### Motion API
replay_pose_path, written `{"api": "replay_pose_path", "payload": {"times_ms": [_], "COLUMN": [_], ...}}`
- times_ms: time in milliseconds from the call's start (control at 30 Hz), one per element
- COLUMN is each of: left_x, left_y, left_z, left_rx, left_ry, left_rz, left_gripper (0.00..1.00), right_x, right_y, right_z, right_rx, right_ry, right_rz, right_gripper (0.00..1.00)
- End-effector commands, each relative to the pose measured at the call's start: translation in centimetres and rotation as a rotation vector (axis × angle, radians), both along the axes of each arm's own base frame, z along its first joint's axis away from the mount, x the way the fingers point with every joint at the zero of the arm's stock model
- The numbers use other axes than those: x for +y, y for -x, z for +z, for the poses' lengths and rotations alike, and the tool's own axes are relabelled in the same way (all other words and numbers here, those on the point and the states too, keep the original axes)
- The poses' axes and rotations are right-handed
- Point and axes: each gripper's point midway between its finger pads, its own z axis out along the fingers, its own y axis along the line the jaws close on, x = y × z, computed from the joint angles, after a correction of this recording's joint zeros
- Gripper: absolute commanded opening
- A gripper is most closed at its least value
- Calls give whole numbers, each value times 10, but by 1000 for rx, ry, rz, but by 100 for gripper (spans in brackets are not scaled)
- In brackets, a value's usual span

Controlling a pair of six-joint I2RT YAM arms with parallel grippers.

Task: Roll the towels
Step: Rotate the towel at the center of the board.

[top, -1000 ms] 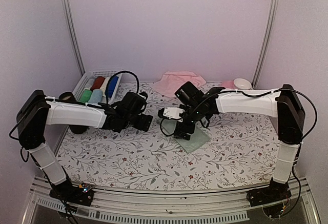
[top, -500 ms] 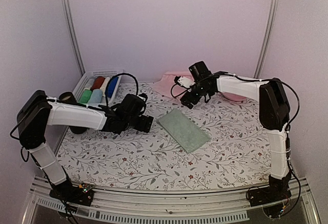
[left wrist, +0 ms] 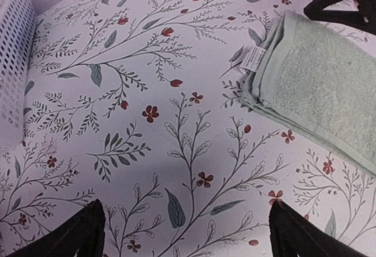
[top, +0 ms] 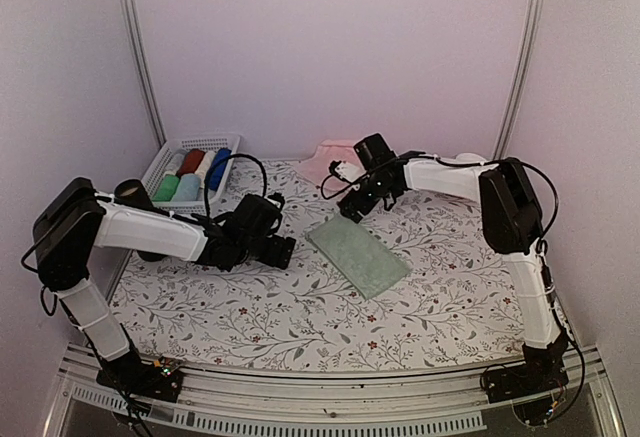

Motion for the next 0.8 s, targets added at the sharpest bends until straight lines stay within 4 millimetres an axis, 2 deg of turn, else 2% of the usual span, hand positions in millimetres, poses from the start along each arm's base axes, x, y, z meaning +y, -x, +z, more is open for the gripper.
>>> {"api": "replay_pose_path", "payload": {"times_ms": [0,167,300,533,633,767], "left_x": [-3,-4,-4,-20,-34,-60], "left_y": [-2,-2,-2,9,15,27], "left_z": [-6,-6,0,15,16,14], "left_rx": [3,1,-17,-73,-88,-158], "left_ry": [24,22,15,29,-14,-119], "left_rz": [-1,-9,-29,-189,-273,-427], "left_gripper": [97,97,97,97,97,97], "right_x": [1,-14,-31,-69,-83,-92], "right_y": [0,-5,-11,-26,-27,-29], "right_z": [-27,-57,-71,-59,-58,-48], "right_rx": [42,43,22,-22,-17,-12], "right_ry": [11,97,169,207,214,199], "right_rz": [-11,-69,-123,-227,-250,-250], "right_gripper": [99,99,99,99,99,99]}}
